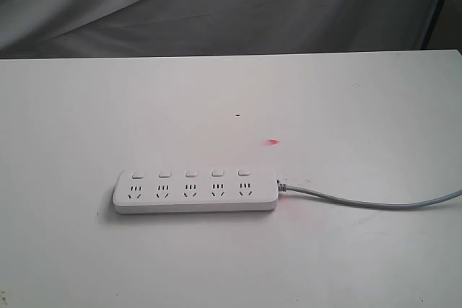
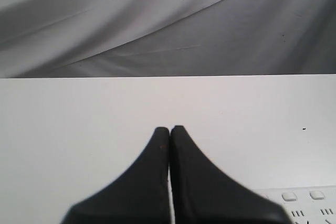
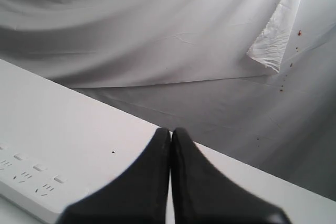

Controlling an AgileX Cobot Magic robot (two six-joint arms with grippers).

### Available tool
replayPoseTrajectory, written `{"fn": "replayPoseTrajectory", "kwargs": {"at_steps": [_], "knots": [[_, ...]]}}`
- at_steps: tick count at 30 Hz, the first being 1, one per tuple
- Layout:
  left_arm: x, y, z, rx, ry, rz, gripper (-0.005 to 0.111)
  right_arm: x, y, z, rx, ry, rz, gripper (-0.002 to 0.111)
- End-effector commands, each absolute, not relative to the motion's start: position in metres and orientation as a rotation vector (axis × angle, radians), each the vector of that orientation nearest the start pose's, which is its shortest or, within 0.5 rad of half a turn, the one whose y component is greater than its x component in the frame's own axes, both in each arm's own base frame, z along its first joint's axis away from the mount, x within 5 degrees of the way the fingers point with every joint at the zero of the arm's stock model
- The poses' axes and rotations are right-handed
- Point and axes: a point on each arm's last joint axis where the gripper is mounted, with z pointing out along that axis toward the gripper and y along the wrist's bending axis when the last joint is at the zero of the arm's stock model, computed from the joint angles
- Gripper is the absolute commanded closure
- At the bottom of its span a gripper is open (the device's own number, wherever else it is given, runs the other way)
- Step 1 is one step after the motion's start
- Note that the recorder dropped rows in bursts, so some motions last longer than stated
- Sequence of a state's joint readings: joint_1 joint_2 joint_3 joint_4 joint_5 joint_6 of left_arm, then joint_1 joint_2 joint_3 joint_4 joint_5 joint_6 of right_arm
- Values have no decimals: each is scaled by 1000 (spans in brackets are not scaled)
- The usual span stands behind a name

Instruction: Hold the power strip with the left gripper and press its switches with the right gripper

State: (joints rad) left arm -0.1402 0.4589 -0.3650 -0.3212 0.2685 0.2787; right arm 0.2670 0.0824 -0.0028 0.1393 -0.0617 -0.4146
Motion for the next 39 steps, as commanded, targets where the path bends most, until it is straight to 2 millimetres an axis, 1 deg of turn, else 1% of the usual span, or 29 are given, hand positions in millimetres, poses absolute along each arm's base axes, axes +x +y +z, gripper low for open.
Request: {"fn": "replayPoseTrajectory", "kwargs": {"at_steps": [1, 4, 6, 7, 10, 13, 19, 21, 24, 26, 28, 30, 33, 37, 39], "knots": [[101, -22, 282, 141, 1829, -214, 107, 61, 16, 214, -398, 1446, -14, 108], [100, -23, 280, 161, 1866, -221, 107, 61, 16, 214, -398, 1446, -14, 108], [99, -26, 279, 268, 1929, -188, 107, 61, 16, 214, -398, 1446, -14, 108], [99, -31, 281, 403, 1996, -190, 107, 61, 16, 214, -398, 1446, -14, 108], [107, -38, 289, 522, 2029, -218, 107, 61, 16, 214, -398, 1446, -14, 108], [122, -44, 298, 633, 2041, -220, 107, 61, 16, 214, -398, 1446, -14, 108], [156, -53, 305, 889, 2118, -220, 107, 61, 16, 214, -398, 1446, -14, 108], [171, -57, 306, 969, 2115, -232, 107, 61, 16, 214, -398, 1446, -14, 108], [192, -57, 306, 1075, 2056, -265, 107, 61, 16, 214, -398, 1446, -14, 108], [207, -55, 299, 1114, 2025, -296, 107, 61, 16, 214, -398, 1446, -14, 108], [221, -51, 290, 1183, 1988, -287, 107, 61, 16, 214, -398, 1446, -14, 108], [233, -48, 275, 1266, 1966, -280, 107, 61, 16, 214, -398, 1446, -14, 108], [247, -46, 254, 1399, 1926, -281, 107, 61, 16, 214, -398, 1446, -14, 108], [264, -50, 226, 1552, 1812, -323, 107, 61, 16, 214, -398, 1446, -14, 108], [271, -52, 212, 1566, 1829, -374, 107, 61, 16, 214, -398, 1446, -14, 108]]}}
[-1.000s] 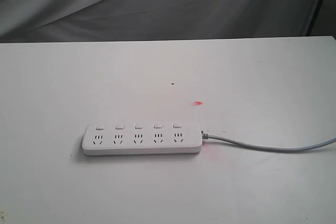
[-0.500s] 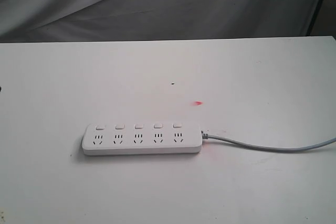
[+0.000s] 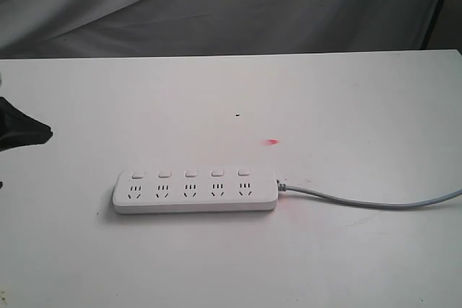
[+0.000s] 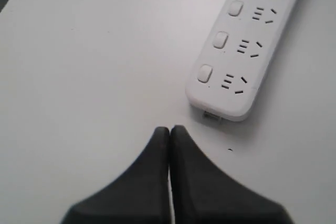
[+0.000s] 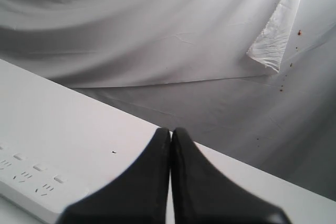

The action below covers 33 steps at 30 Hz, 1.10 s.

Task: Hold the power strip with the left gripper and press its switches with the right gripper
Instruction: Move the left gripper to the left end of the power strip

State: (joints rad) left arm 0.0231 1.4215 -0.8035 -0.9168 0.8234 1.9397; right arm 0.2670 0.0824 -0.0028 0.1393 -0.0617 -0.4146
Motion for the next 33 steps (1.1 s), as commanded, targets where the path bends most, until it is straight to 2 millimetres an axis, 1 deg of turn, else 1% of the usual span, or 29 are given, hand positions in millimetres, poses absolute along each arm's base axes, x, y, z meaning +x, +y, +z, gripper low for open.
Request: {"fn": "replayPoseTrajectory", "kwargs": {"at_steps": [1, 5, 8, 11, 13, 15, 18, 21, 22, 23, 27, 33], "knots": [[275, -54, 203, 1580, 1844, -413, 107, 61, 16, 214, -398, 1446, -14, 108], [289, -64, 178, 1680, 1855, -532, 107, 61, 16, 214, -398, 1446, -14, 108], [296, -74, 167, 1716, 1855, -538, 107, 61, 16, 214, -398, 1446, -14, 108], [300, -73, 166, 1708, 1865, -486, 104, 61, 16, 214, -398, 1446, -14, 108], [301, -73, 166, 1705, 1868, -473, 100, 61, 16, 214, -398, 1446, -14, 108], [300, -73, 166, 1706, 1868, -476, 94, 61, 16, 214, -398, 1446, -14, 108], [297, -75, 167, 1717, 1856, -524, 71, 61, 16, 214, -398, 1446, -14, 108], [296, -76, 167, 1720, 1850, -549, 43, 61, 16, 214, -398, 1446, -14, 108], [296, -76, 168, 1710, 1852, -552, 36, 61, 16, 214, -398, 1446, -14, 108], [296, -77, 169, 1695, 1848, -578, 33, 61, 16, 214, -398, 1446, -14, 108], [294, -81, 172, 1648, 1836, -657, 32, 61, 16, 214, -398, 1446, -14, 108], [293, -83, 171, 1678, 1830, -645, 32, 61, 16, 214, -398, 1446, -14, 108]]}}
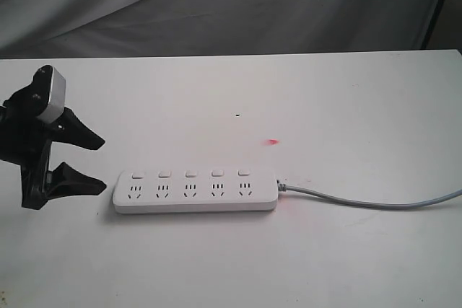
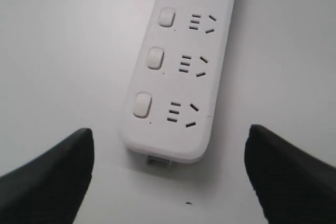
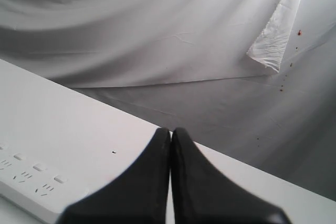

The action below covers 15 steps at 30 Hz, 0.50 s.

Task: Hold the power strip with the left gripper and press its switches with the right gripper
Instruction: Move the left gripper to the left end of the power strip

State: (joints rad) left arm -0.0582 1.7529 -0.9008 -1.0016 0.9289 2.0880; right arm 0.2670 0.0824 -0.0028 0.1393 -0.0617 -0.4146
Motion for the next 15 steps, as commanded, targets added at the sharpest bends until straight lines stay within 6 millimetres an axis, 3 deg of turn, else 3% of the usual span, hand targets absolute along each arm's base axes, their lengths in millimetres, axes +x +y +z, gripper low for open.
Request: {"fn": "replayPoseTrajectory", "kwargs": {"at_steps": [1, 9, 15], "knots": [[293, -86, 170, 1702, 1825, -628, 32, 61, 16, 214, -398, 1446, -14, 108], [293, -104, 162, 1888, 1764, -434, 32, 61, 16, 214, -398, 1446, -14, 108], [304, -106, 157, 1929, 1749, -445, 30, 61, 16, 214, -398, 1446, -14, 108]]}}
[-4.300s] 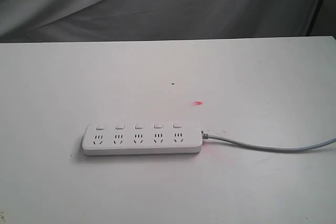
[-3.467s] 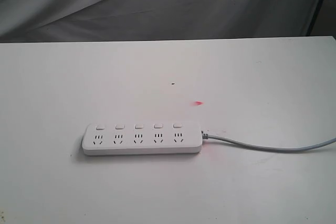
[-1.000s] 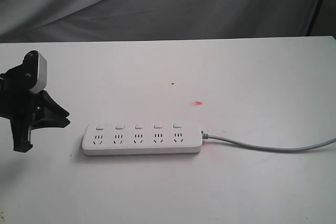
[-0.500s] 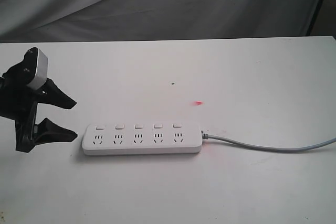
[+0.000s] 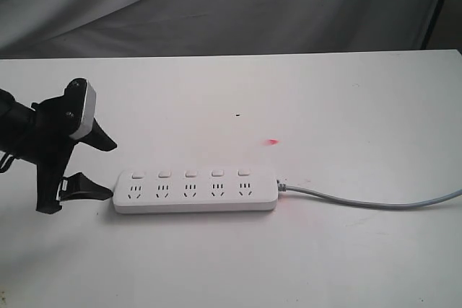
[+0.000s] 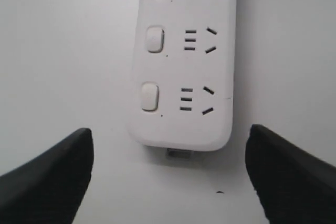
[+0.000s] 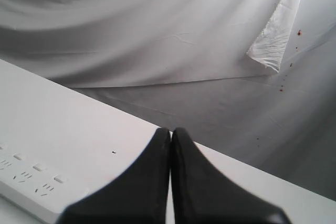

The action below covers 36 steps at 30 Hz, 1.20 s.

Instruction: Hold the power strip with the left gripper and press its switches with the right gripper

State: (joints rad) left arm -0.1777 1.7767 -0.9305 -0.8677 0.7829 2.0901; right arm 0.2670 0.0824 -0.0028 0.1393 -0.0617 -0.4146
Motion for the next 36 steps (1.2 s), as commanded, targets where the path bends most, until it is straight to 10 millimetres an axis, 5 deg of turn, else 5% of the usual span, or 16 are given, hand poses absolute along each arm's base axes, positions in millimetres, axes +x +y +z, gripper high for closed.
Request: {"fn": "replayPoseTrajectory", "kwargs": {"at_steps": [1, 36], "knots": [[306, -107, 155, 1931, 1751, -450, 29, 61, 16, 214, -398, 1446, -14, 108], [323, -115, 112, 1931, 1823, -611, 29, 61, 16, 214, -398, 1446, -14, 108]]}}
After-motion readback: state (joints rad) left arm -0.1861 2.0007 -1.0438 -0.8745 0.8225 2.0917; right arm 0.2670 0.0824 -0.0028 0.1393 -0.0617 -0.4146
